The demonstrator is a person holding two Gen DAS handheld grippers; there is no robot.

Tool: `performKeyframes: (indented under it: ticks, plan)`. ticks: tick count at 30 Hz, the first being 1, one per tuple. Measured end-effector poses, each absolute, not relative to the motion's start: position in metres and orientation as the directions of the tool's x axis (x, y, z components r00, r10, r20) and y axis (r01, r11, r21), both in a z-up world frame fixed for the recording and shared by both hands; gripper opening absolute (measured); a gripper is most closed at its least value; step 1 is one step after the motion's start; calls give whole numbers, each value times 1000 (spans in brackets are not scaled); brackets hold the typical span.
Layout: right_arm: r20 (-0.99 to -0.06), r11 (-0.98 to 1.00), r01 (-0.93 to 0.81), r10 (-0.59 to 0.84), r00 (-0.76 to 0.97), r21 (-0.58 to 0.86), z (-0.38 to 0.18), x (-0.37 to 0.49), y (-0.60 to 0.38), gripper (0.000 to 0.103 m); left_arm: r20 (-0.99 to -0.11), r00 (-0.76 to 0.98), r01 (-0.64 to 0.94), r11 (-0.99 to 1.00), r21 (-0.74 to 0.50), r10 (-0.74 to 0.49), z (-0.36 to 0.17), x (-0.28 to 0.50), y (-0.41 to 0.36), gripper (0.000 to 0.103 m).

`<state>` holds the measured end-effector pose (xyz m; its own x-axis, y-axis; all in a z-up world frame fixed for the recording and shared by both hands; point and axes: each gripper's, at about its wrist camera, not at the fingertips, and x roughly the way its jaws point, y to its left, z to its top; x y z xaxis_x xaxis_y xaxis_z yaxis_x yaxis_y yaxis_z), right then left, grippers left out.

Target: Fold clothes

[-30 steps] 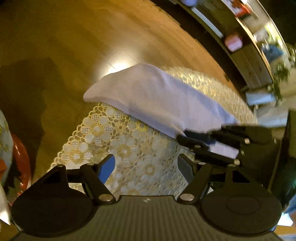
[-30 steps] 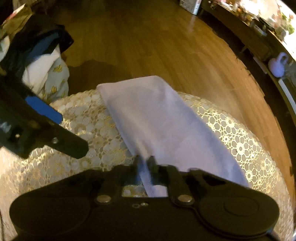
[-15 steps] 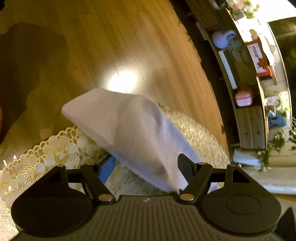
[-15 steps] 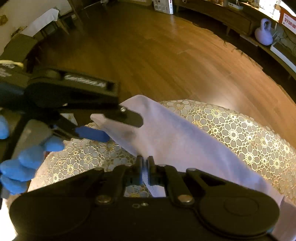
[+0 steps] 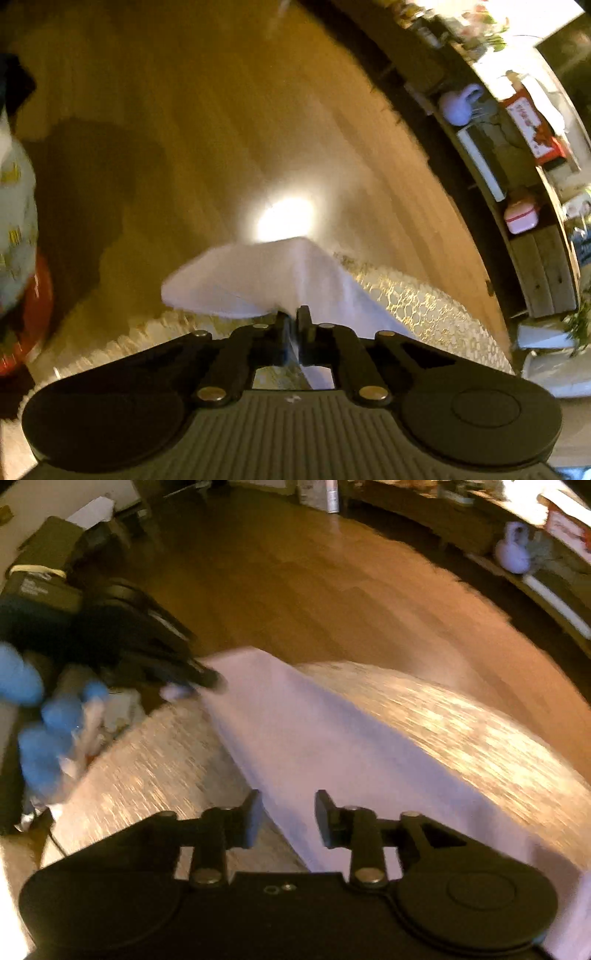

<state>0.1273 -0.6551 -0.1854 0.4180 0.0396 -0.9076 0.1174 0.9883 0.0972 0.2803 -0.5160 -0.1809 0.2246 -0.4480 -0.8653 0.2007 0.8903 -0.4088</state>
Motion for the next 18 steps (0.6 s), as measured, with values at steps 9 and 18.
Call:
performKeyframes:
  ticks: [9,18]
  plan:
    - [-937,844,503,-306,170,-184,-190,-16,-783,103,-878,278,235,914,-331,-390,-152,247,-493,3]
    - [-959,879,459,-231,165,-133,-221,-13,-792,103,-887,378,277,947,-164,-265,-126,182,-482,2]
